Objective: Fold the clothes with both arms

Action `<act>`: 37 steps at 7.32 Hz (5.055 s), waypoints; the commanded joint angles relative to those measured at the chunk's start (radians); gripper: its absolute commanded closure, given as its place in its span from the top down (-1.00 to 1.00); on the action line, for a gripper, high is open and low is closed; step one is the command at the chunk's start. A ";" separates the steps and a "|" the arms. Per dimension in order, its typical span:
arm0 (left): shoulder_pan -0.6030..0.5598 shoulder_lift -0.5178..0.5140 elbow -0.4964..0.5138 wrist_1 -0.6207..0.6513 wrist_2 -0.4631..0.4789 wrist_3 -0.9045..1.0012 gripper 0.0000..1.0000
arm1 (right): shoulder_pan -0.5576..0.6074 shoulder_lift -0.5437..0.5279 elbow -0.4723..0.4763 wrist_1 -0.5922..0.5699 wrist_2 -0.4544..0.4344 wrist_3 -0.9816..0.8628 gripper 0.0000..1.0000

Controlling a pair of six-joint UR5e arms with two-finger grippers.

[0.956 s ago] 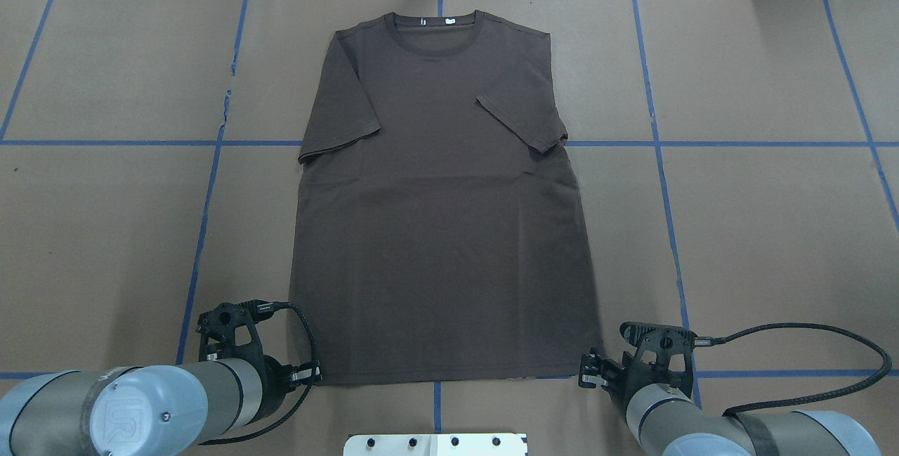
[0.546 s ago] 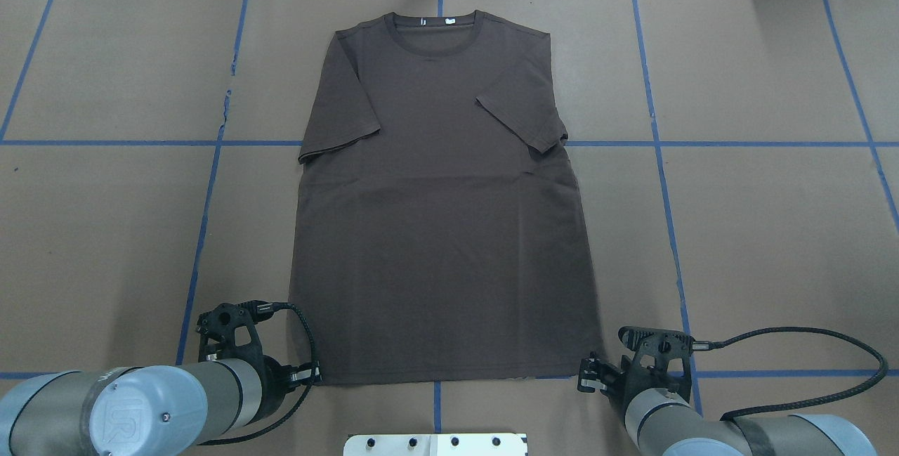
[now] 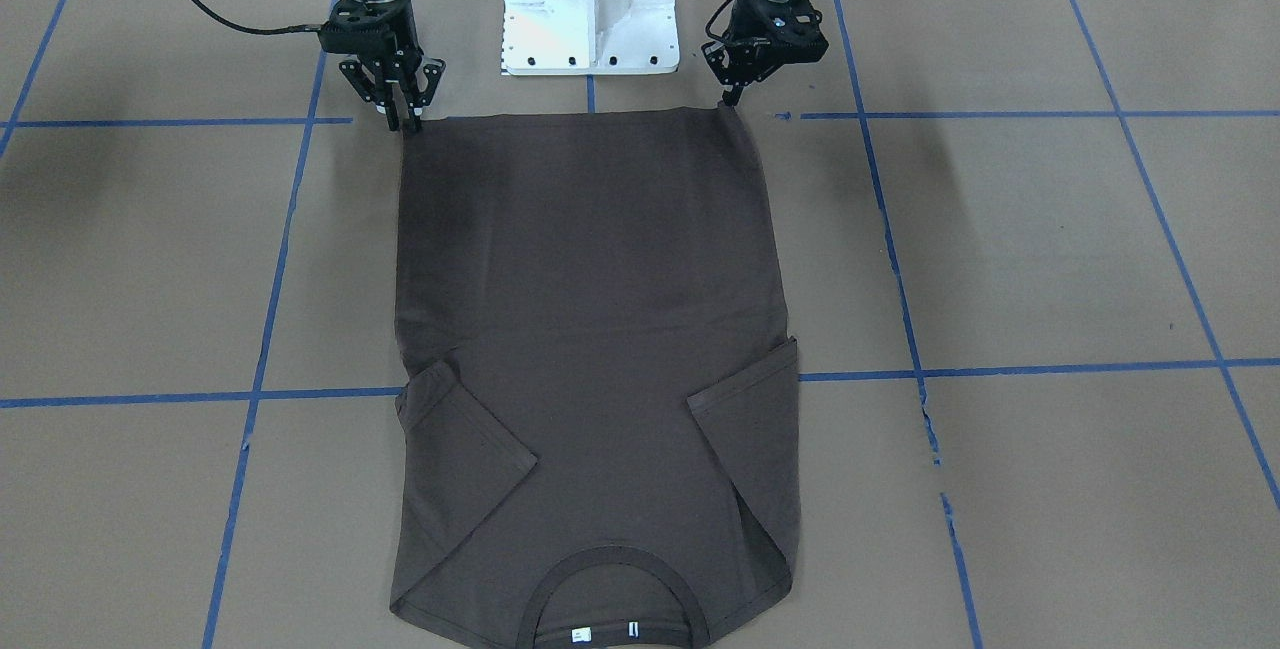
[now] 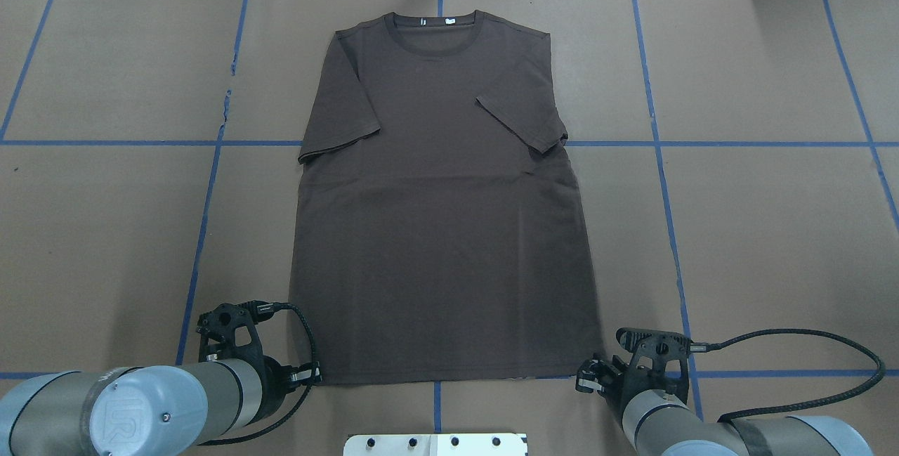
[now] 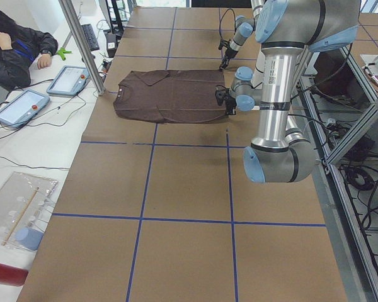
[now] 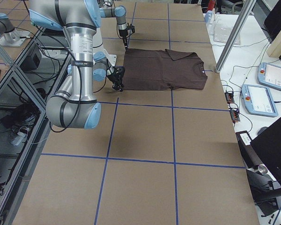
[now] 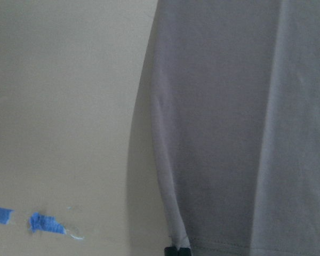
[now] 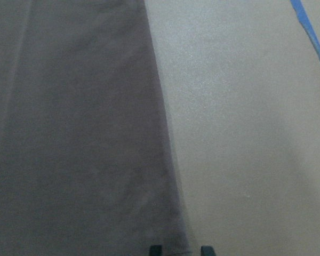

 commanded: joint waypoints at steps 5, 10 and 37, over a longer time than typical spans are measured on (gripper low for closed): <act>-0.001 -0.005 -0.029 0.003 -0.008 0.002 -1.00 | 0.011 0.006 0.033 0.000 0.003 -0.004 -1.00; -0.021 -0.089 -0.573 0.563 -0.190 0.008 -1.00 | -0.023 -0.003 0.588 -0.476 0.144 -0.001 -1.00; -0.609 -0.345 0.444 -0.055 -0.212 0.619 1.00 | 0.705 0.656 -0.628 0.011 0.400 -0.531 1.00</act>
